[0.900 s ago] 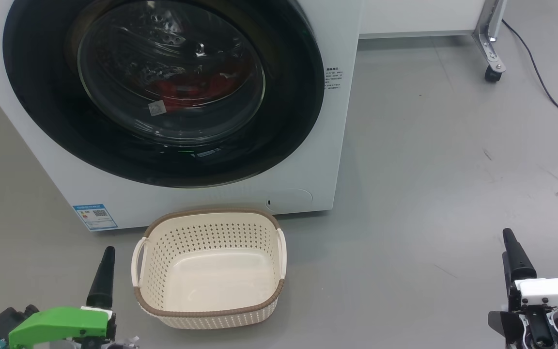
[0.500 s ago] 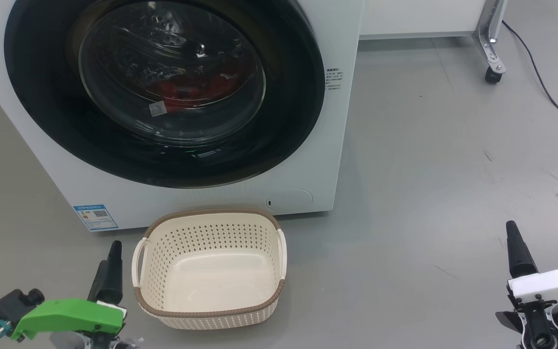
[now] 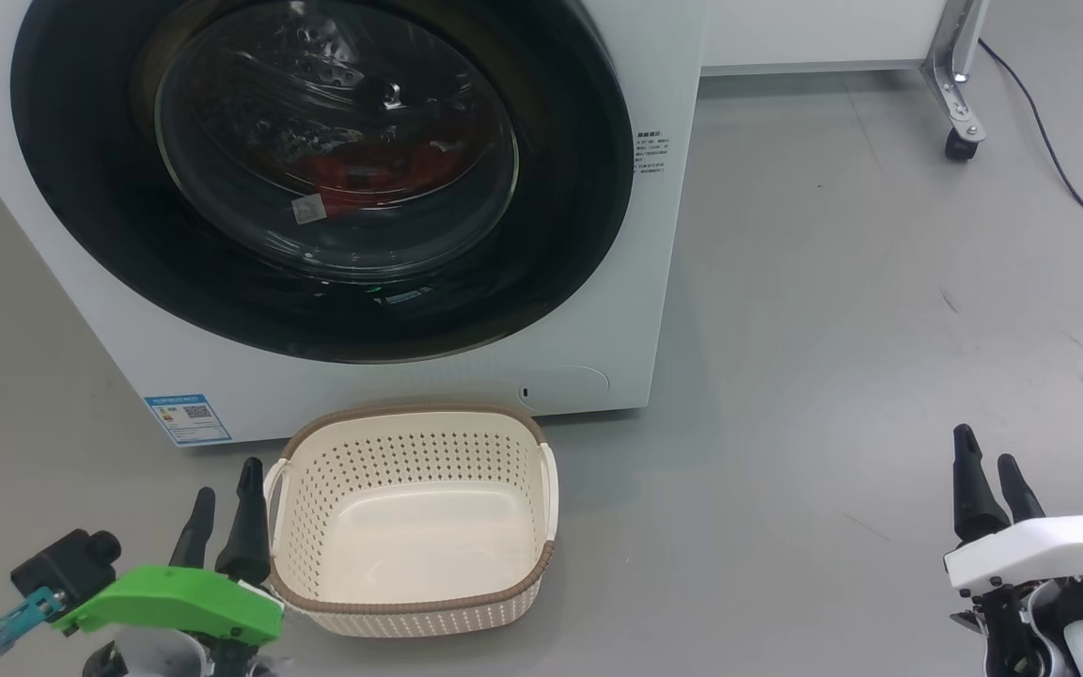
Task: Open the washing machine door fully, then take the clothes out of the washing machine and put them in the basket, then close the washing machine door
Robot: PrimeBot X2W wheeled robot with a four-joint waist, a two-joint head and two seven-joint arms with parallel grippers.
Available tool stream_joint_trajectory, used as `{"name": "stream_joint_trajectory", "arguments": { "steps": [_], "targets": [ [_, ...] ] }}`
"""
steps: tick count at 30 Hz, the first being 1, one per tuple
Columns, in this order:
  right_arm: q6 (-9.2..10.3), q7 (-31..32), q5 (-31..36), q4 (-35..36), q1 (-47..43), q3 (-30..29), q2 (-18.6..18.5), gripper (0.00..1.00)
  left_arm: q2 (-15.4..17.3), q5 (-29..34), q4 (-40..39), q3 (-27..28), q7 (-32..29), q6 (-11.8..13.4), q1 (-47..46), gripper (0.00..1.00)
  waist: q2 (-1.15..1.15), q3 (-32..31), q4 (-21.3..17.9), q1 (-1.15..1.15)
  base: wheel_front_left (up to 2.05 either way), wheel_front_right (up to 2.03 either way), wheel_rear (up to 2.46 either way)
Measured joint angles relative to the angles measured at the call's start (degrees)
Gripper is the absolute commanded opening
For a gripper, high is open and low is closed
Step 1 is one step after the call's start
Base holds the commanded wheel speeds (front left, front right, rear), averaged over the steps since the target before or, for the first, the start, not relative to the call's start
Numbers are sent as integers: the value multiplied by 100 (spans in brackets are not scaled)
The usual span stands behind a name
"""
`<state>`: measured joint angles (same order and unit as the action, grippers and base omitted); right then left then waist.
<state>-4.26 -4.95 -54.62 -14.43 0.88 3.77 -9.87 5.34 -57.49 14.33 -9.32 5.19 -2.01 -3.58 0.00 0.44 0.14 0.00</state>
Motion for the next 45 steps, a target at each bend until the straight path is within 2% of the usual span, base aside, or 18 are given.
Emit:
{"name": "stream_joint_trajectory", "arguments": {
  "steps": [19, 45],
  "targets": [
    [286, -372, 1522, 205, -27, 497, 48, 100, -47, 1550, 46, -461, 367, 359, 3, 100, 0, 15, 3, 0, 0, 0, 0],
    [396, -860, 3295, 420, -377, 922, 179, 100, -129, 3308, 216, -854, 858, 739, 37, 100, 0, -59, 15, 0, 0, 0, 0]
  ]
}}
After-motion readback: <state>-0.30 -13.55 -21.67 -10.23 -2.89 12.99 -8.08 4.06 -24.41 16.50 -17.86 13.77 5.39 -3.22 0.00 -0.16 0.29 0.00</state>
